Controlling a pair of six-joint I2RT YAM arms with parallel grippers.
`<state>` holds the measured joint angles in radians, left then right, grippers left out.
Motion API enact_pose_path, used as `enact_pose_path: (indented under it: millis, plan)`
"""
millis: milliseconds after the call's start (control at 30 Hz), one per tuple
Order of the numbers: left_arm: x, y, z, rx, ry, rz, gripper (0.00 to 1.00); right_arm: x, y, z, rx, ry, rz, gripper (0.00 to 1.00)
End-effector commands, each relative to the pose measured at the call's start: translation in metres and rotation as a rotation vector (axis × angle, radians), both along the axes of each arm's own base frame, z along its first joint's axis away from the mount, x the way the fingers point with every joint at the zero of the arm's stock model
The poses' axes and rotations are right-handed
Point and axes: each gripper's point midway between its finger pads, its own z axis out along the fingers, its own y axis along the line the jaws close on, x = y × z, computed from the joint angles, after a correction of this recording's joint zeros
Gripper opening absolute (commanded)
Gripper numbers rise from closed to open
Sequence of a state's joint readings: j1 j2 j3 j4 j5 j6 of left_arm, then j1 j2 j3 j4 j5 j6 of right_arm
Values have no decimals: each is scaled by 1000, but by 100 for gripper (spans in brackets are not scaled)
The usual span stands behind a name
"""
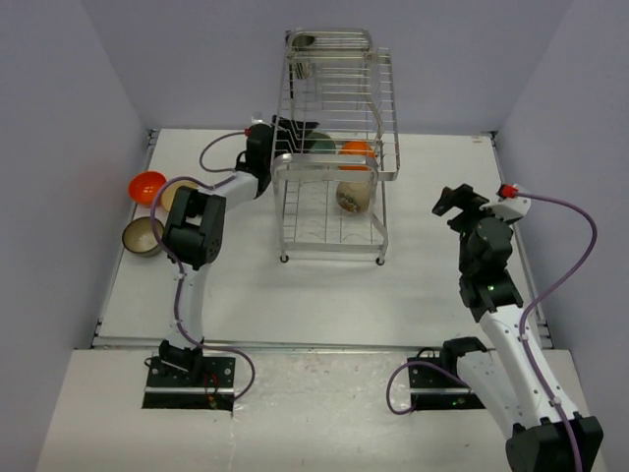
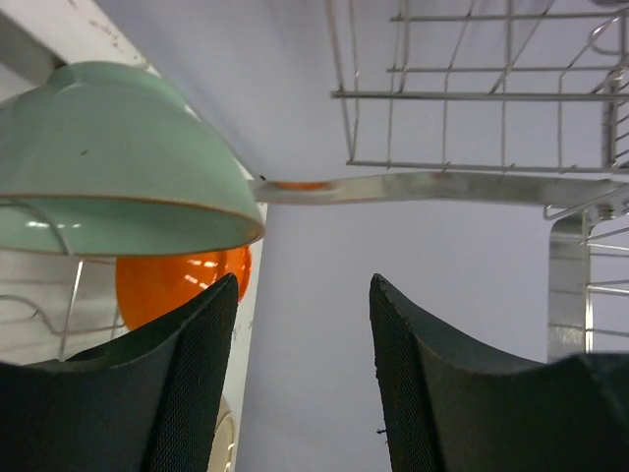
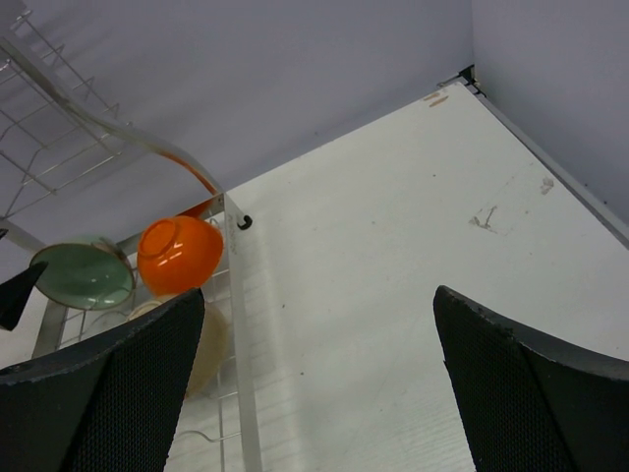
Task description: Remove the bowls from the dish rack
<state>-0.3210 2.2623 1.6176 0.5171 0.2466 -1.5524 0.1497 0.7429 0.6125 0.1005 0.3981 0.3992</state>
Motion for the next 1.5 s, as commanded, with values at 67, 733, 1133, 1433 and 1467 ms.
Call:
enact_pose_path:
  millis: [67, 733, 1133, 1433, 1467]
  plan:
    - [24, -3, 22, 29, -47, 88, 57, -6, -2, 3, -18, -22, 2, 99]
    - [18, -13, 44, 53, -101, 65, 59, -2, 1, 1, -20, -18, 19, 99]
    - [-2, -12, 28, 41, -74, 45, 64, -11, 2, 6, -13, -37, 31, 99]
    - [22, -16, 25, 56, -71, 64, 64, -15, 0, 8, -26, -47, 22, 99]
    - [25, -18, 31, 50, -78, 62, 64, -15, -1, 8, -26, -48, 20, 99]
